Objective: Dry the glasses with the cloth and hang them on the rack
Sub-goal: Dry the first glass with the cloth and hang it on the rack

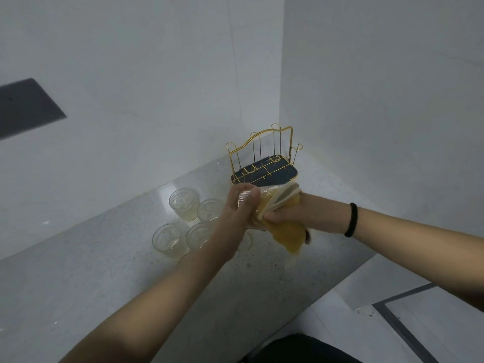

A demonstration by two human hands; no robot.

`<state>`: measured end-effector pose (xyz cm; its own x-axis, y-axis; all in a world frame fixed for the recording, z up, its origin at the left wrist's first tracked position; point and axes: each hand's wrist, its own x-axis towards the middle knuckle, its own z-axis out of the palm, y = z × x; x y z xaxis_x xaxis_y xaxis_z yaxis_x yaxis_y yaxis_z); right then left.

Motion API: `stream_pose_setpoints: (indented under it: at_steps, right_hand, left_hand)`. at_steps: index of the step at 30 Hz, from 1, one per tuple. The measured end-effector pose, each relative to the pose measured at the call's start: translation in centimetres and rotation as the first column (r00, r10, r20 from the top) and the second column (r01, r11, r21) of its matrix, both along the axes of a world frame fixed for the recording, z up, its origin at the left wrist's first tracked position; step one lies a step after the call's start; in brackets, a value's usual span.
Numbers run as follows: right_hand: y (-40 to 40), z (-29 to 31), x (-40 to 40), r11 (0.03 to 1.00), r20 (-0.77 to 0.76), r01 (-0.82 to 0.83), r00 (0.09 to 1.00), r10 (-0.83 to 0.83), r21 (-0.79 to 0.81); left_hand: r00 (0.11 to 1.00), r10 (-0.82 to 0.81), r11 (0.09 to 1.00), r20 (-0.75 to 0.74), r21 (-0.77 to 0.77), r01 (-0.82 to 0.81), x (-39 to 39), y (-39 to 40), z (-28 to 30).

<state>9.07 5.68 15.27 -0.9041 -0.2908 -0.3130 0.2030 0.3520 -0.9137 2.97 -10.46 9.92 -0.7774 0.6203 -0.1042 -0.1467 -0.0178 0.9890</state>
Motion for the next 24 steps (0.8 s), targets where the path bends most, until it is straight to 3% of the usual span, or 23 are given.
stream_pose_setpoints:
  at_steps: [3, 5, 7, 9, 12, 14, 16, 17, 19, 21, 24]
  right_hand:
    - [-0.1, 0.0, 0.7, 0.886, -0.093, -0.144, 0.974, 0.205, 0.441]
    - [0.1, -0.4, 1.1, 0.802, -0.171, -0.185, 0.927, 0.334, 0.567]
    - [0.1, 0.2, 0.9, 0.8, -0.162, -0.206, 0.922, 0.352, 0.564]
    - [0.9, 0.8, 0.5, 0.865, -0.173, -0.182, 0.941, 0.291, 0.467]
    - [1.9, 2.0, 0.1, 0.922, -0.131, -0.245, 0.947, 0.294, 0.299]
    - [1.9, 2.7, -0.2, 0.938, -0.078, -0.297, 0.946, 0.314, 0.18]
    - [1.9, 2.7, -0.7, 0.949, -0.128, -0.285, 0.945, 0.302, 0.136]
    - [1.9, 2.5, -0.8, 0.971, -0.196, -0.207, 0.954, 0.227, 0.119]
    - [2.4, 2.0, -0.8, 0.993, -0.352, 0.104, 0.929, -0.117, -0.054]
    - [4.0, 1.4, -0.4, 0.864, -0.356, 0.34, 0.807, -0.471, -0.371]
    - [3.7, -0.2, 0.4, 0.685, -0.2, 0.44, 0.738, -0.644, -0.581]
  left_hand:
    - [0.959, -0.09, 0.995, 0.269, -0.01, 0.096, -0.3, -0.1, 0.9]
    - [0.878, -0.17, 0.979, 0.447, -0.023, 0.202, -1.0, -0.4, 1.3]
    - [0.817, -0.232, 0.957, 0.529, -0.025, 0.288, -1.4, -0.6, 1.0]
    - [0.798, -0.303, 0.935, 0.521, 0.002, 0.354, -1.6, -1.0, 0.7]
    - [0.803, -0.453, 0.863, 0.388, -0.036, 0.504, -2.4, -1.7, 1.1]
    - [0.731, -0.596, 0.78, 0.332, 0.021, 0.626, -2.2, -1.1, 1.6]
    - [0.664, -0.628, 0.759, 0.406, 0.131, 0.638, -1.5, 0.0, 1.3]
    - [0.655, -0.603, 0.781, 0.455, 0.17, 0.601, -1.1, 0.3, 1.1]
    - [0.705, -0.531, 0.844, 0.47, 0.219, 0.49, -1.0, 0.1, 0.5]
    - [0.808, -0.386, 0.922, 0.446, 0.228, 0.314, -1.6, -0.8, 0.4]
    - [0.873, -0.123, 0.961, 0.471, 0.276, -0.013, -2.7, -0.7, 0.9]
